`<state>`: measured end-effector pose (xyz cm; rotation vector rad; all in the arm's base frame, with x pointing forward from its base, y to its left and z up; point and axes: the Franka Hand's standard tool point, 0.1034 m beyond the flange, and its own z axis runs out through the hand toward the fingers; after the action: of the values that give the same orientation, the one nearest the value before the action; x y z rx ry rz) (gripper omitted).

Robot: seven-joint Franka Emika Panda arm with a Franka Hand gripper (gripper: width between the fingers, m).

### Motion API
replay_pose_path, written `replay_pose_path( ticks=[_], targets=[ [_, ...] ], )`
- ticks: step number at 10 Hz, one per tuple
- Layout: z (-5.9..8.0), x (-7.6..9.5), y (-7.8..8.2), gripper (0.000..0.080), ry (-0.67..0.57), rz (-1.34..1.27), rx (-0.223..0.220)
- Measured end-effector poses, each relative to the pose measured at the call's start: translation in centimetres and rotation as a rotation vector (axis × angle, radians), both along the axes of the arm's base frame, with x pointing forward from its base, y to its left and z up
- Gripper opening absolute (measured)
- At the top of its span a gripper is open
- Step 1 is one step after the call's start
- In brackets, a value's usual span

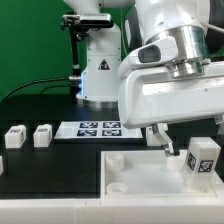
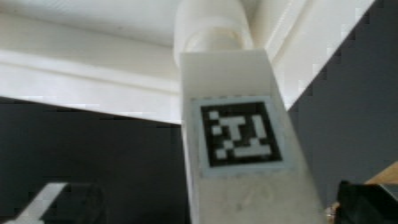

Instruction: Assemble one leg

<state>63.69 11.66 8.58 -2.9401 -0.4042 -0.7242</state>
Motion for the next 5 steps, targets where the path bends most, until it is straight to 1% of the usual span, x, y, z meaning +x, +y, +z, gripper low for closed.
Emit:
replay_pose_path(
  ticks=[1,2,3,4,5],
  targets=[
    [-0.1,-0.3,0.5,0.0649,0.098,0.009,0.000],
    [0.3,-0.3,0.8,0.0649,0.172,0.000,0.001],
    [0.2,-0.9,0.8,0.0649,0.316,-0.004,-0.006],
    [0.6,-0.8,0.3,0.0649,0.416,-0.015,-0.014],
    [0.9,-0.6,-0.9,0.0649,0.478,-0.036,-0.023]
  ],
)
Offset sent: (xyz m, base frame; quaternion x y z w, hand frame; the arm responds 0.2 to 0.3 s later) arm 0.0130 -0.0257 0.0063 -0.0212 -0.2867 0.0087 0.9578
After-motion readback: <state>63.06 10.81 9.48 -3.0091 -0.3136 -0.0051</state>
